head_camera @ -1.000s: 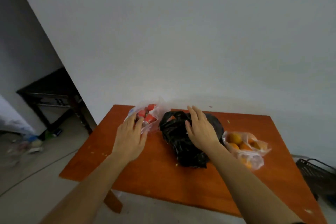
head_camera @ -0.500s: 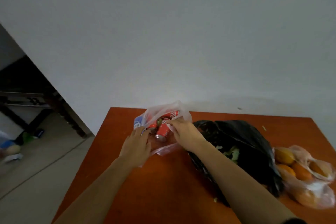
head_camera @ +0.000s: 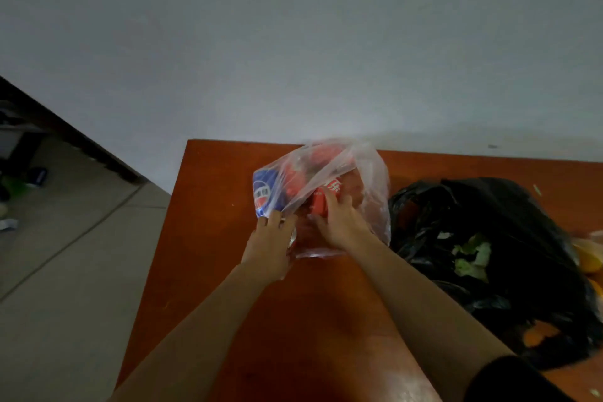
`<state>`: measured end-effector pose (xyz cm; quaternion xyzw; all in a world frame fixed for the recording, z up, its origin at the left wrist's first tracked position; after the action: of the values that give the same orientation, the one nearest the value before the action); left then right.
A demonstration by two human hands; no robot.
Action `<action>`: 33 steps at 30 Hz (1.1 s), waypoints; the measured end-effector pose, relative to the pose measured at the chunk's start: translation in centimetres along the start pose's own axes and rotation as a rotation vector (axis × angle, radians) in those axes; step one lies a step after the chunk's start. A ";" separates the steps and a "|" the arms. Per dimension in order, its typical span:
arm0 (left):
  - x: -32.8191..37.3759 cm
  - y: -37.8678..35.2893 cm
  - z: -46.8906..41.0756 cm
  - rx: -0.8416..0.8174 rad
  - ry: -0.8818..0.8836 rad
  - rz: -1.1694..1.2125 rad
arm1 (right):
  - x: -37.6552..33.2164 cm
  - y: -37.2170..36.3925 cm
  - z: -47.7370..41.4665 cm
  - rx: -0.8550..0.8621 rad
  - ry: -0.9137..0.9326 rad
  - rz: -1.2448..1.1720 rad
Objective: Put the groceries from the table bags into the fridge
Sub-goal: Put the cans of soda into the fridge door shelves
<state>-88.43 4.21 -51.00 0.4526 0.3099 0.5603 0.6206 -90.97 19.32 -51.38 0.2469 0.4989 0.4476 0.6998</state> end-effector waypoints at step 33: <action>2.0 14.7 7.1 0.705 0.024 0.446 | 1.2 12.1 13.2 0.446 0.009 -0.869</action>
<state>-87.82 4.09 -34.55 0.6870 0.3845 0.5455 0.2875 -83.29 27.50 -37.40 0.1576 0.6424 -0.0027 0.7500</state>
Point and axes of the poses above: each hand's wrist, its own z-axis away from the middle knuckle, its own y-axis out of the back of the hand, x = y × z, the point moved 8 cm from there along -z, towards the middle knuckle, and after that the axes turned 9 degrees about y, right-handed, at the moved point
